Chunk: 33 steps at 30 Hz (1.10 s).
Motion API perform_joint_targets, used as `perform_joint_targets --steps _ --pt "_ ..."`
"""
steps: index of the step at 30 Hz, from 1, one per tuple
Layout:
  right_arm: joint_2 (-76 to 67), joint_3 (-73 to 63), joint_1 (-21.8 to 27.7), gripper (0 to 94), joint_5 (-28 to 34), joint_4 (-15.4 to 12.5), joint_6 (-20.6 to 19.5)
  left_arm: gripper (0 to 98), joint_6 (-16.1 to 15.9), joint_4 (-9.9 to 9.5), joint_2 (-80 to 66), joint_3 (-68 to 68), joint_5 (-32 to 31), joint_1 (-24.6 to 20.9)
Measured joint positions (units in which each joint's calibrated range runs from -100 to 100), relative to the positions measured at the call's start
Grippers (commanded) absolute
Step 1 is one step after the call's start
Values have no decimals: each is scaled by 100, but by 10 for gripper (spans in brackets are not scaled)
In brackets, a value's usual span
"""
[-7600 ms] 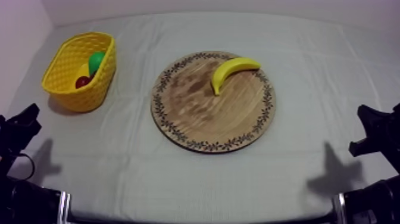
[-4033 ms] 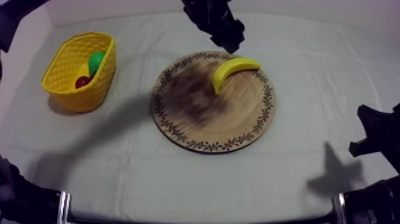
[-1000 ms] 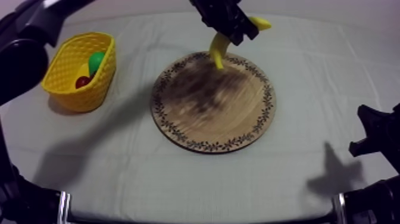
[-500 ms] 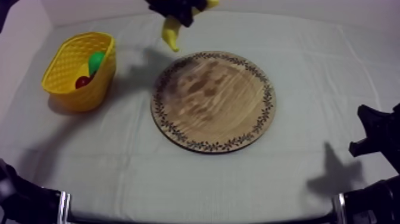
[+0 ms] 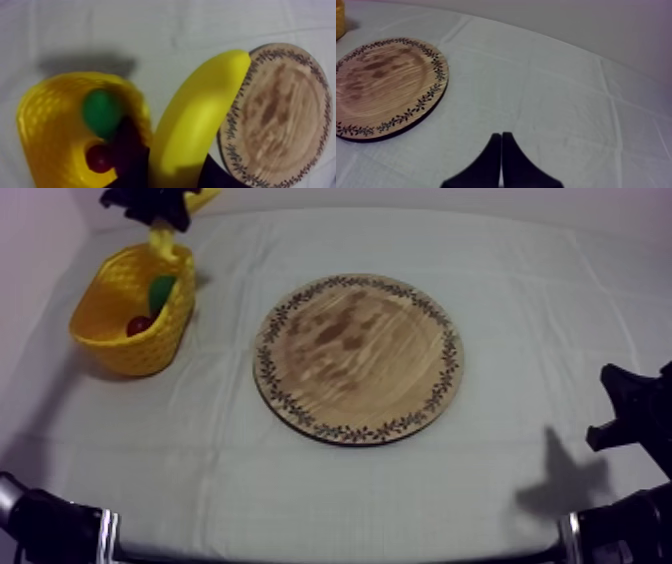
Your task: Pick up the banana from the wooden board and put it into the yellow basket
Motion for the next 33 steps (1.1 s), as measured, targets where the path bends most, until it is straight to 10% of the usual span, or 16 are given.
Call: perform_joint_targets --steps 13,33 --pt "0 0 0 2 0 0 0 111 -93 -187 -360 390 321 -1106" --pt "0 0 0 2 0 0 0 221 -173 -5 528 1312 -293 -1076"
